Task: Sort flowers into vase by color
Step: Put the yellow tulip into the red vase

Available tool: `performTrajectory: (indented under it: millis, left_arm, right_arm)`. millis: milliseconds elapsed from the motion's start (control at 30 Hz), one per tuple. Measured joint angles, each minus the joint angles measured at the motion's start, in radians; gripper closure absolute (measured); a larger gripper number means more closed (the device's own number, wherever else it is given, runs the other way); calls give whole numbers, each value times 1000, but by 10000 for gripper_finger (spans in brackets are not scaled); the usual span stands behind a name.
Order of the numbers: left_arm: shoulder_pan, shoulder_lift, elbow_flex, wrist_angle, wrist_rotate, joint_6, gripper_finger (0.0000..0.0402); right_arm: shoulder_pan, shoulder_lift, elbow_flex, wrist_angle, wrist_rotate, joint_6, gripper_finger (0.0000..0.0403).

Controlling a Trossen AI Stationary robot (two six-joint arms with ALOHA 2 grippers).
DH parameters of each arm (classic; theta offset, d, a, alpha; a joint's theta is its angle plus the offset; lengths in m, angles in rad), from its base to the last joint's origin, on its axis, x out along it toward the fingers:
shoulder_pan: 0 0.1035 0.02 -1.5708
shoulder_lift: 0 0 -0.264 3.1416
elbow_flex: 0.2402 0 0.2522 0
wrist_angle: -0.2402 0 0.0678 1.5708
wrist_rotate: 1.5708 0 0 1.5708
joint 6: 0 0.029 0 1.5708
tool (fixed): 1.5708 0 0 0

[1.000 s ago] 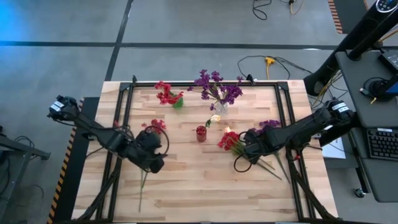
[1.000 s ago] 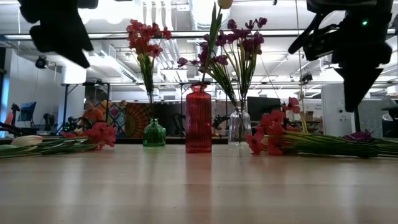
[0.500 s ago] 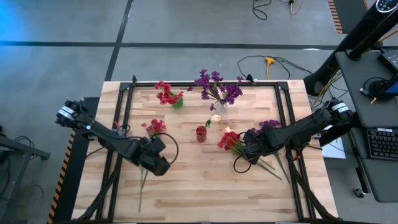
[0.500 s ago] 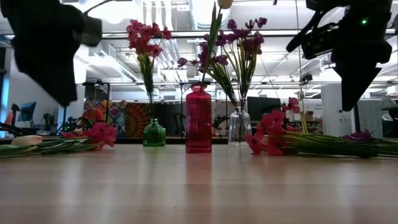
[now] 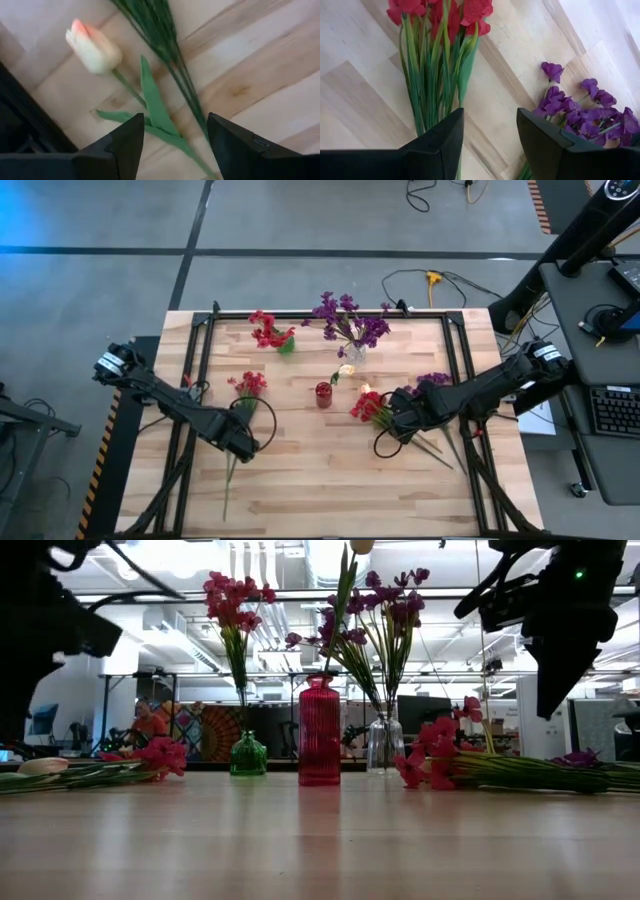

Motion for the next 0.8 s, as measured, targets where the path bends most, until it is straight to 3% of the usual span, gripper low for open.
performTrajectory:
  millis: [133, 600, 800]
  left_arm:
    - [-19, 0, -37, -3, 41, -53, 206]
    - [-23, -1, -157, 110, 38, -103, 207]
    - [-23, -2, -202, 186, 36, -105, 246]
  right_arm:
    - [0, 0, -5, 0, 0, 0, 231]
    - [0, 0, -6, 1, 0, -7, 232]
    - [0, 0, -6, 4, 0, 2, 232]
